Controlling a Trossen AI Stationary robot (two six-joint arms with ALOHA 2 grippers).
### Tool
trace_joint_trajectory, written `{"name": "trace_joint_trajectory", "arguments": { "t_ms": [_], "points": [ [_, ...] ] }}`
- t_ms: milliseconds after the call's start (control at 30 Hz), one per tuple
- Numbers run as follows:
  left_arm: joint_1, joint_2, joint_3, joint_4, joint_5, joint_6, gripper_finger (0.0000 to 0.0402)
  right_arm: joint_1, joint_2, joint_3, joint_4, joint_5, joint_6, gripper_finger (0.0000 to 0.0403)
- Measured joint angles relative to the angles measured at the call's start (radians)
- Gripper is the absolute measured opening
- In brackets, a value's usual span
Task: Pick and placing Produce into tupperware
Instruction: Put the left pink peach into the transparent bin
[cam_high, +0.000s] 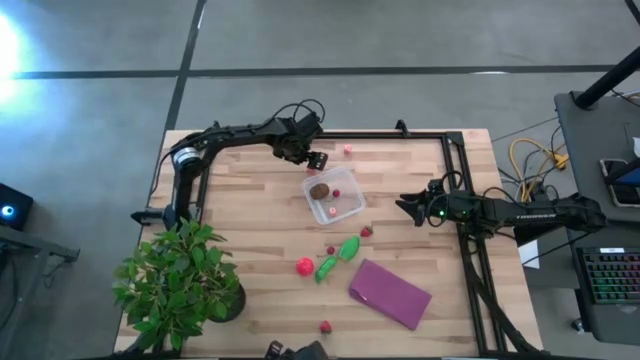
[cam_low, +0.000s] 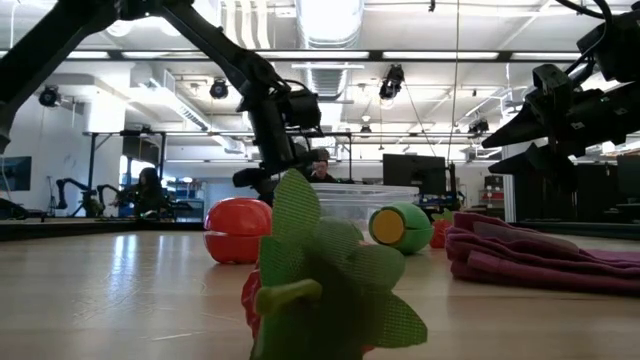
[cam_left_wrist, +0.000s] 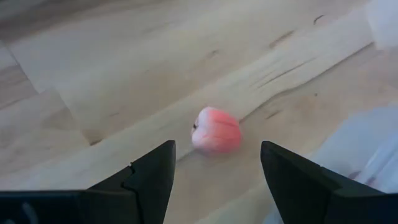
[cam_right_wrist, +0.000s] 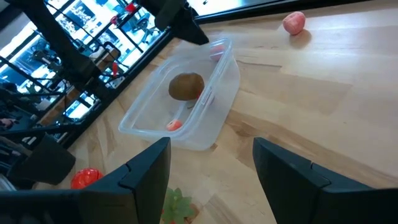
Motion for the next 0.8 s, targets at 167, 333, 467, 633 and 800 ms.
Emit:
{"name": "trace_joint_trajectory", "arguments": {
  "t_ms": [167, 333, 467, 633, 800],
  "points": [
    [0.0, 0.028, 0.0, 0.006, 0.005, 0.0, 0.0221, 0.0, 0.0, 0.0, 0.0, 0.0, 0.001, 0.0219],
    [0.0, 0.041, 0.003, 0.014, 0.003, 0.0, 0.0221, 0.0, -0.001, 0.0, 0.0, 0.0, 0.004, 0.0219],
    [0.0, 0.056, 0.003, 0.023, 0.004, 0.004, 0.0221, 0.0, -0.001, 0.0, 0.0, 0.0, 0.004, 0.0219],
    [0.0, 0.073, 0.003, 0.034, 0.004, 0.006, 0.0221, 0.0, -0.001, 0.0, 0.0, 0.0, 0.003, 0.0219],
    [0.0, 0.073, 0.003, 0.039, 0.004, 0.01, 0.0216, 0.0, -0.001, 0.0, 0.0, 0.0, 0.002, 0.0219]
  ]
}}
